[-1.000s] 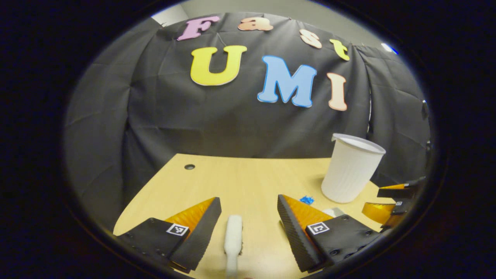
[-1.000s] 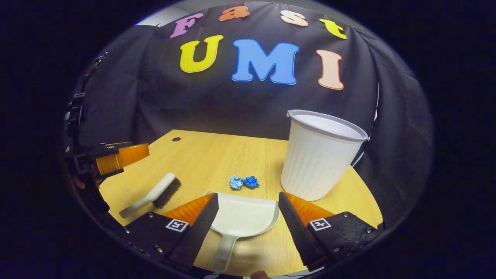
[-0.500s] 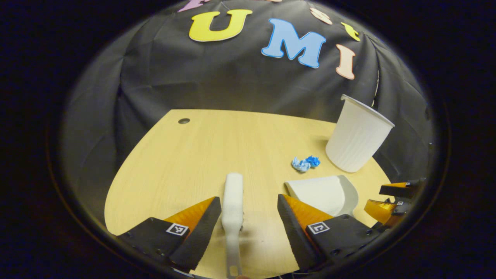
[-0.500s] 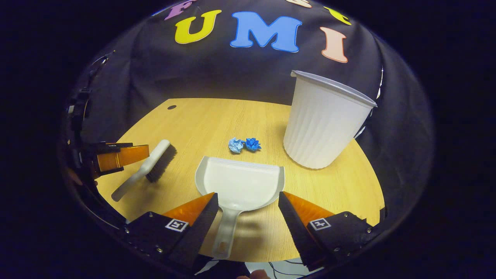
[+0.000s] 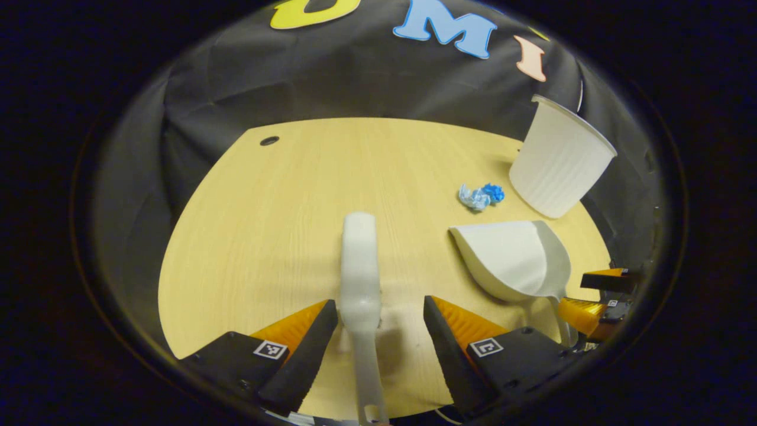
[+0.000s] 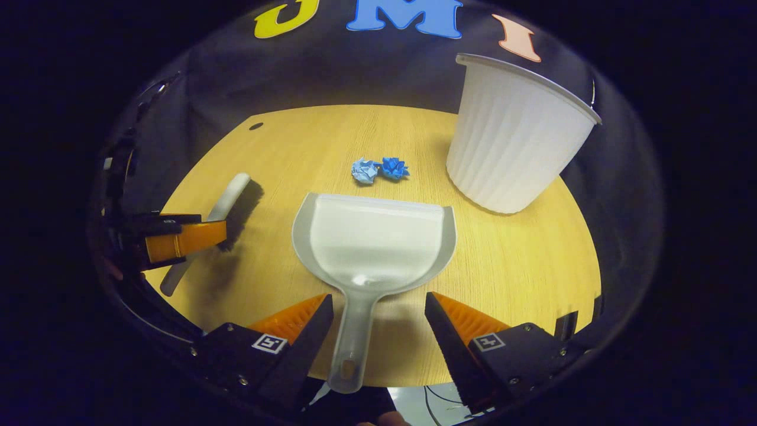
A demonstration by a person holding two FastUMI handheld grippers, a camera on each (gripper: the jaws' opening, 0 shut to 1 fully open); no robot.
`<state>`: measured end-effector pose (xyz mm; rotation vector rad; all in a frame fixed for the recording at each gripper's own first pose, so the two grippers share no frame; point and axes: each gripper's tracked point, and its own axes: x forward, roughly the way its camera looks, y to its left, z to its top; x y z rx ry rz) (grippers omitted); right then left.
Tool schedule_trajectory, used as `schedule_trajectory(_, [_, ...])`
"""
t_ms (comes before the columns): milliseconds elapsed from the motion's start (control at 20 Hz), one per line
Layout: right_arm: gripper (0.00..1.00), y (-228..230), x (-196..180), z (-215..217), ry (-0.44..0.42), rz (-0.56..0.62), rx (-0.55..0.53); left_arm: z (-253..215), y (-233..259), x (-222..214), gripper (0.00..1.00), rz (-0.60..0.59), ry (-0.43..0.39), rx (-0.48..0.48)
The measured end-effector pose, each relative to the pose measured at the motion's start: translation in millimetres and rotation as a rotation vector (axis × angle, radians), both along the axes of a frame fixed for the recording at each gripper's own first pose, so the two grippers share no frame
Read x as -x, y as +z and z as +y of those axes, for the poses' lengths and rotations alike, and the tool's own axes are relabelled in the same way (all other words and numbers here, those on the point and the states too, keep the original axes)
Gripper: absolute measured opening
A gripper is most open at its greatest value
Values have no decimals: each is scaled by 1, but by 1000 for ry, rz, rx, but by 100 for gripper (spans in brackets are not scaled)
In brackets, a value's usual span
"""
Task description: Pick up the small broom and dustpan from the desktop, sweep the trash into the dustpan with the broom, and then empty the trash into the garbage bin.
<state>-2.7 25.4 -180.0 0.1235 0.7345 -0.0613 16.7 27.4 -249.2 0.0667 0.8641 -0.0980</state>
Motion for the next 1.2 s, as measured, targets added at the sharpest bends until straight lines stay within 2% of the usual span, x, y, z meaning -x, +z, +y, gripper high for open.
schedule_trajectory(200, [98,-23,-5,6,-5,87,-71,-1,-21,-4,96,88,0,2])
schedule_trajectory(350, [98,-31,-16,3,-14,108,-76,4,-31,-8,94,121,-1,-18])
schedule_trajectory(450, [97,-35,-22,5,-10,113,-72,6,-35,-9,84,132,6,-29])
schedule_trajectory(500, [95,-35,-25,5,-10,111,-72,8,-37,-11,82,137,14,-35])
schedule_trajectory(550, [89,-36,-26,5,-10,113,-69,9,-40,-13,76,142,25,-37])
schedule_trajectory(650, [84,-40,-29,4,-8,125,-51,11,-45,-15,62,156,32,-44])
schedule_trajectory(750, [74,-42,-32,6,6,130,-49,15,-46,-16,52,172,25,-67])
schedule_trajectory(800, [71,-40,-31,4,-2,131,-48,16,-44,-17,52,172,21,-68])
schedule_trajectory(850, [51,-43,-33,4,1,136,-45,15,-45,-17,51,175,13,-71])
schedule_trajectory(1000, [46,-45,-33,4,7,147,-47,14,-45,-20,49,179,-5,-77])
schedule_trajectory(1050, [35,-45,-31,1,17,156,-37,14,-45,-23,51,173,-14,-80])
schedule_trajectory(1200, [36,-43,-32,-1,20,153,-35,7,-38,-34,47,152,-32,-75])
